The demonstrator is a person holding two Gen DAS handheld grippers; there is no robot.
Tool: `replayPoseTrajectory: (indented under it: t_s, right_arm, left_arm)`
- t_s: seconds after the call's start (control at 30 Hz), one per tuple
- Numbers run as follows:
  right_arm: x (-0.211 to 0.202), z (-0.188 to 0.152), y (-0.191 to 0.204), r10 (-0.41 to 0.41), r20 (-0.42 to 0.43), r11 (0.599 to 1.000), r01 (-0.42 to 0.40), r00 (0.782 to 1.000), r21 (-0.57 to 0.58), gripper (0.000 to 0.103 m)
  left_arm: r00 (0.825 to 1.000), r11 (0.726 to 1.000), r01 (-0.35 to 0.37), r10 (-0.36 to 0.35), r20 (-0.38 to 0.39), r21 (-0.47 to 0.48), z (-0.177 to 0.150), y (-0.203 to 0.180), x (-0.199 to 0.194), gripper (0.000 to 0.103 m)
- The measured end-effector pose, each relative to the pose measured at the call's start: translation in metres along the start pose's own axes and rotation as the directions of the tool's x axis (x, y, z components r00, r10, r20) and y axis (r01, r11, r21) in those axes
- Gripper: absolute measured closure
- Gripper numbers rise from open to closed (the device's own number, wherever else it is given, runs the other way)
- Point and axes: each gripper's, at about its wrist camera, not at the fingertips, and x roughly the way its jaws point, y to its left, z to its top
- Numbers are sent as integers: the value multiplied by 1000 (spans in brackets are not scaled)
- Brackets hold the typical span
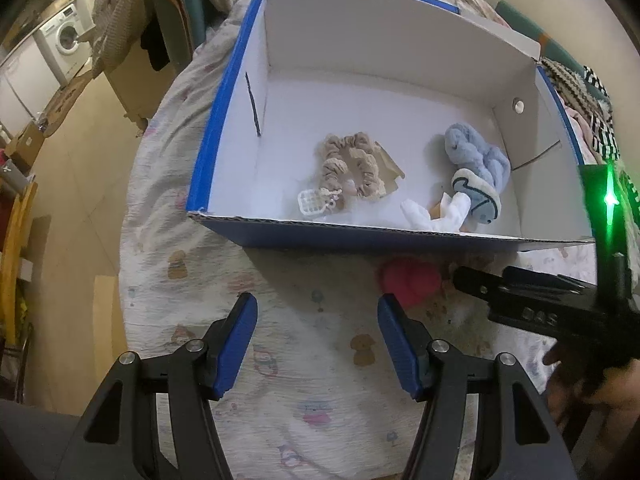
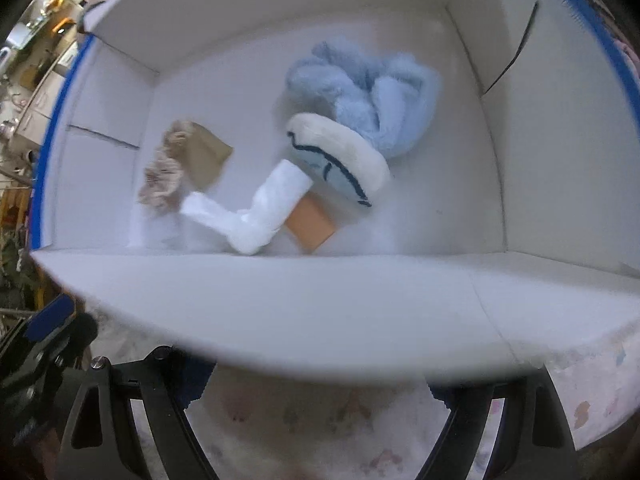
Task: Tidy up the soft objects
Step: 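Move both tools back out of the box toward the red heart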
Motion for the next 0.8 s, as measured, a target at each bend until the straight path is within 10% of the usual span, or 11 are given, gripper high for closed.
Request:
replayPoseTrajectory:
  t_s: [0.2, 0.3, 0.5, 0.8]
  right_arm:
    - [22, 2, -3, -3, -27, 1000, 4, 1000, 17, 15]
    - [22, 4, -4, -8, -21, 1000, 8, 1000, 15, 46]
    - [13, -3, -4, 0, -14, 1000, 0, 1000, -30, 76]
    - [-6, -24, -22, 29, 32, 999, -28, 999, -26, 83]
  left_arm:
    - [1000, 1000, -6, 6, -17, 10, -1, -2, 7, 44]
    - [999, 1000, -10, 11, -35, 19, -2, -4, 13, 44]
    - [998, 998, -11, 14, -56, 59, -4, -15, 23, 44]
    - [995, 990, 35, -22, -93, 137, -2, -49, 46, 44]
